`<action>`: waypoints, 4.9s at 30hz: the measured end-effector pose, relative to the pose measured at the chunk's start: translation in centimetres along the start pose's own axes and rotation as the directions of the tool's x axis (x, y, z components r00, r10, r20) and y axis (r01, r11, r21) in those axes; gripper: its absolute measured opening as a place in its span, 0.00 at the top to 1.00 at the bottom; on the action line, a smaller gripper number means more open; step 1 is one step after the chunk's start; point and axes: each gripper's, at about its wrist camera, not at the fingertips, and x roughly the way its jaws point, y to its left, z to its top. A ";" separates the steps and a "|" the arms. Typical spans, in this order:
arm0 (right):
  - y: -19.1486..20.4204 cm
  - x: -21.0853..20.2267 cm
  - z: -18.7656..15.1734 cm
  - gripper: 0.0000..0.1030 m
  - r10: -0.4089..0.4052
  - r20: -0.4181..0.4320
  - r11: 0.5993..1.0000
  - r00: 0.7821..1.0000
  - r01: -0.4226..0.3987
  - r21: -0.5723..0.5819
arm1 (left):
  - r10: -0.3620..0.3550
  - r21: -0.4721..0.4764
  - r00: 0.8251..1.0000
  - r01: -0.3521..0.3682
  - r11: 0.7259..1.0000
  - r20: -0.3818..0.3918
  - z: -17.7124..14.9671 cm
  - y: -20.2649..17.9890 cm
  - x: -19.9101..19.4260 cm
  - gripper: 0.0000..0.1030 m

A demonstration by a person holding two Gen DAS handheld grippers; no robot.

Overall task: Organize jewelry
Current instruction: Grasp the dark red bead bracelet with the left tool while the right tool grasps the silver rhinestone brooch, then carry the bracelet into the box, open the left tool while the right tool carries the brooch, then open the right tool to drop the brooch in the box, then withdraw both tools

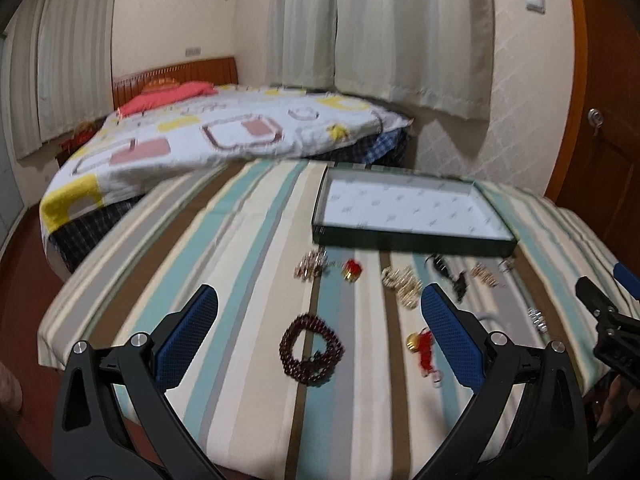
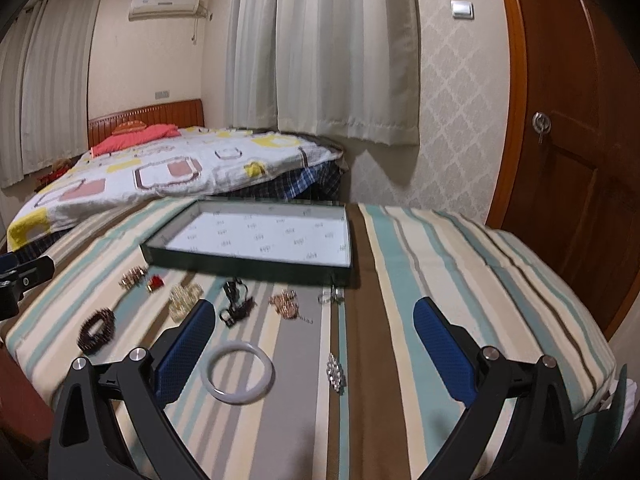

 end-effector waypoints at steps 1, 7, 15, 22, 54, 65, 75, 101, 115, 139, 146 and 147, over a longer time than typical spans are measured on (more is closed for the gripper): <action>-0.1 0.4 -0.3 0.06 0.003 -0.011 1.000 1.000 -0.003 0.001 | 0.003 -0.006 1.000 -0.003 1.000 -0.019 -0.4 0.2 0.9 0.04; -0.7 3.2 -2.0 0.06 0.010 -0.081 1.000 0.997 -0.009 0.016 | 0.011 -0.008 0.993 -0.012 1.000 -0.118 -2.1 0.8 5.0 0.04; -1.4 5.8 -3.8 0.06 0.017 -0.152 0.999 0.988 -0.011 0.036 | 0.018 -0.014 0.975 -0.022 1.000 -0.222 -3.5 0.9 8.7 0.04; -2.1 6.8 -4.4 0.06 0.006 -0.181 0.998 0.984 0.004 0.056 | 0.007 -0.036 0.953 -0.019 0.999 -0.302 -4.4 1.2 10.5 0.05; -2.8 8.4 -5.8 0.79 0.067 -0.268 0.996 0.961 -0.047 0.080 | -0.028 0.000 0.970 0.029 1.000 -0.243 -3.8 0.3 10.0 0.78; -2.3 8.1 -5.5 0.86 0.087 -0.255 0.995 0.963 -0.070 0.075 | -0.035 -0.004 0.975 0.034 0.999 -0.219 -3.6 0.5 9.5 0.79; -2.1 7.7 -2.1 0.86 0.111 -0.187 0.992 0.976 -0.097 0.085 | -0.084 -0.025 0.985 0.081 0.996 -0.153 -1.1 -0.4 8.6 0.80; -2.8 21.9 4.8 0.86 0.142 -0.263 0.987 0.954 -0.118 0.106 | -0.121 0.012 0.966 0.127 0.992 -0.228 8.1 -5.5 24.3 0.80; -2.9 23.0 4.0 0.72 0.156 -0.303 0.987 0.940 -0.134 0.090 | -0.108 0.029 0.959 0.120 0.992 -0.261 7.3 -6.2 25.7 0.54; 0.1 11.8 1.3 0.38 0.149 -0.161 0.989 0.976 -0.144 0.039 | -0.085 0.008 0.994 0.086 0.996 -0.072 4.4 -4.0 12.6 0.33; 1.2 9.0 -2.0 0.33 0.155 -0.170 0.988 0.973 -0.151 0.035 | -0.067 -0.019 0.995 0.066 0.998 -0.077 0.7 -2.6 9.4 0.30; 1.4 8.7 -2.4 0.31 0.157 -0.174 0.988 0.972 -0.154 0.030 | -0.062 -0.017 0.995 0.061 0.998 -0.080 0.3 -2.4 9.2 0.30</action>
